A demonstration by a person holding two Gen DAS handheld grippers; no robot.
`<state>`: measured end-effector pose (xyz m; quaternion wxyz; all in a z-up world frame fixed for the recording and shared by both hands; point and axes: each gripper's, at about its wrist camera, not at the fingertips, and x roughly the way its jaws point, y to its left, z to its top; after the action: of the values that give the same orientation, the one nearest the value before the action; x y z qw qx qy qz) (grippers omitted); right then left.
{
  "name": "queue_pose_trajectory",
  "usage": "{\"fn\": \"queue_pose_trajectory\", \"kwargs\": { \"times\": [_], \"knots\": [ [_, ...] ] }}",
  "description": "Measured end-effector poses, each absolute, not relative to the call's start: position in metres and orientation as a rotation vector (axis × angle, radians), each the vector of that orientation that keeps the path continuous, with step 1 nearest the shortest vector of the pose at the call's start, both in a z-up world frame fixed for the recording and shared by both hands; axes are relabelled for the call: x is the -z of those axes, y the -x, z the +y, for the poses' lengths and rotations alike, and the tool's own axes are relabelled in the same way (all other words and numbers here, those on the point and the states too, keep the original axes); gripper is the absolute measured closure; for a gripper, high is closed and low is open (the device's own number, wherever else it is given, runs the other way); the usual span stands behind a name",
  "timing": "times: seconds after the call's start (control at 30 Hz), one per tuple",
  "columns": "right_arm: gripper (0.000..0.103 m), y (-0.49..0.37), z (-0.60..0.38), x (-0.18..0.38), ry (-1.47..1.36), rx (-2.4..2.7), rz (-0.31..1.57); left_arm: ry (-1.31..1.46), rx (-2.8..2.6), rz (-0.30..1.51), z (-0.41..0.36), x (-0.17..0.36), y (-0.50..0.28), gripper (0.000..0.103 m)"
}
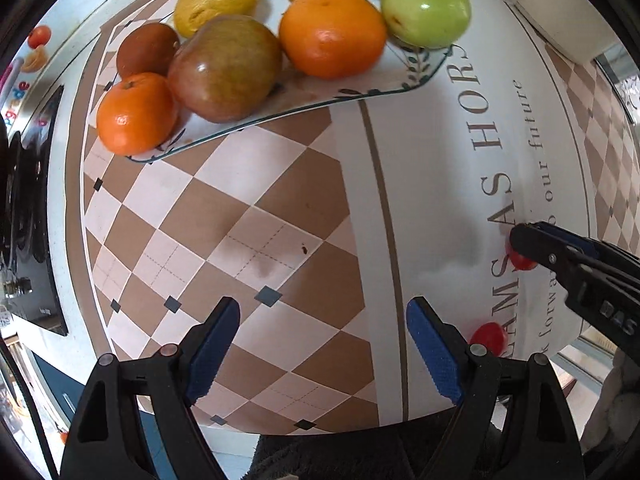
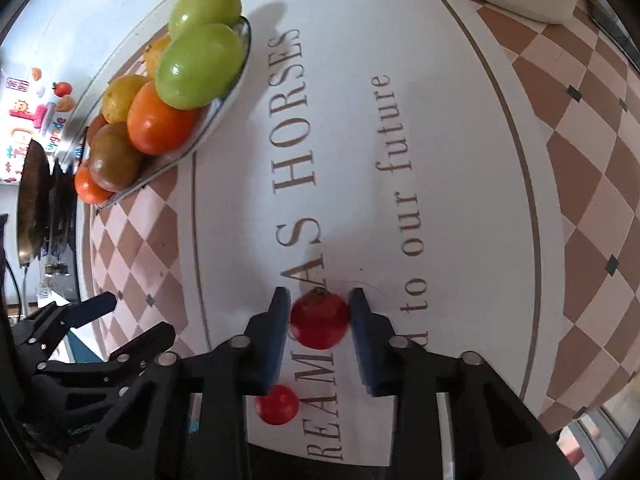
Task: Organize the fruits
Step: 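Grasp a cherry tomato with the right gripper while the left gripper grasps another tomato, then carry both cherry tomatoes to the plate and open both grippers beside the green apples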
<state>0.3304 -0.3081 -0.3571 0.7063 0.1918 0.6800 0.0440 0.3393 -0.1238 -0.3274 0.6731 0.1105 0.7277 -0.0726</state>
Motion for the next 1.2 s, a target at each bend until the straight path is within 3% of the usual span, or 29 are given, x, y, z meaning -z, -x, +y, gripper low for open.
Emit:
{"fn": "queue_pose_trajectory", "kwargs": {
  "times": [0.47, 0.8, 0.93, 1.1, 1.2],
  "knots": [
    [0.071, -0.281, -0.366, 0.337, -0.543, 0.024, 1.439, -0.323, 0.301, 1.598, -0.19, 0.308, -0.315, 0.018],
    [0.071, -0.251, -0.39, 0.338, -0.607, 0.089, 1.423, -0.29, 0.491, 1.681, -0.239, 0.321, -0.286, 0.018],
    [0.071, -0.246, -0.389, 0.339, -0.616, 0.099, 1.422, -0.331, 0.536, 1.691, -0.255, 0.332, -0.281, 0.034],
    [0.071, -0.247, -0.388, 0.34, -0.615, 0.102, 1.422, -0.369, 0.563, 1.706, -0.27, 0.348, -0.273, 0.065],
    [0.071, -0.25, -0.385, 0.339, -0.612, 0.102, 1.421, -0.372, 0.577, 1.698, -0.275, 0.354, -0.27, 0.077]
  ]
}}
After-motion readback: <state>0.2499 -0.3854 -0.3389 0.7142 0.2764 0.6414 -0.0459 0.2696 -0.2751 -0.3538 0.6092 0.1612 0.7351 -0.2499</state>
